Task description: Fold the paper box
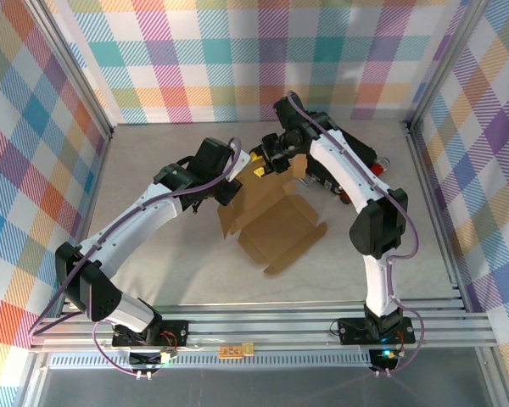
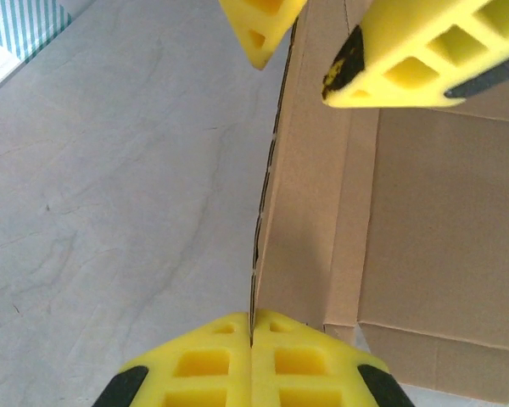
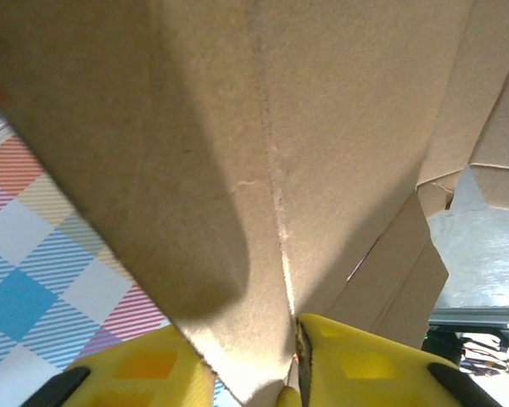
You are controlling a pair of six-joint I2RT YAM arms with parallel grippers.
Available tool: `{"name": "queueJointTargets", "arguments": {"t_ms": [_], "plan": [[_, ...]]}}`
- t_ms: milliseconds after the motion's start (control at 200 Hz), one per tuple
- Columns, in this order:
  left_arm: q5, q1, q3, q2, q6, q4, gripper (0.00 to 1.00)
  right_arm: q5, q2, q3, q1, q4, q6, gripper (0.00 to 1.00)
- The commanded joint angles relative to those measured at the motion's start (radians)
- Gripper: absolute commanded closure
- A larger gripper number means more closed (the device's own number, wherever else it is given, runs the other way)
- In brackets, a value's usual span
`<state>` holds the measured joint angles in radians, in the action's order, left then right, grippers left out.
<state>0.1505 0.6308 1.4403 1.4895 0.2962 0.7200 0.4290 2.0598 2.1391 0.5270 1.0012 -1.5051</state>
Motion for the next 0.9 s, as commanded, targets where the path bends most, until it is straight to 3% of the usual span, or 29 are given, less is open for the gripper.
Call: {"name": "queueJointTargets", "arguments": {"t_ms": [0,130,210,480,680,895], "plan": [[-0.009,0.006,-0.005,-0.025,-0.006,-0.005,1.00,0.016,0.002,0.011,0.006,-0.007,0.026,0.71],[-0.005,0.006,-0.004,-0.026,-0.003,0.002,1.00,-0.035,-0.011,0.021,0.004,0.038,0.068,0.70],[-0.003,0.005,-0.002,-0.025,-0.002,0.008,1.00,-0.110,-0.064,-0.006,-0.002,0.029,0.095,0.61],[0.005,0.006,-0.001,-0.032,0.003,0.019,1.00,-0.445,-0.402,-0.358,0.034,-0.374,0.127,0.49],[0.008,0.006,0.000,-0.031,0.008,0.019,1.00,-0.479,-0.500,-0.687,0.118,-0.690,-0.052,0.53],[0.005,0.006,0.002,-0.031,0.008,0.018,1.00,-0.494,-0.426,-0.700,0.159,-0.853,-0.069,0.48]]}}
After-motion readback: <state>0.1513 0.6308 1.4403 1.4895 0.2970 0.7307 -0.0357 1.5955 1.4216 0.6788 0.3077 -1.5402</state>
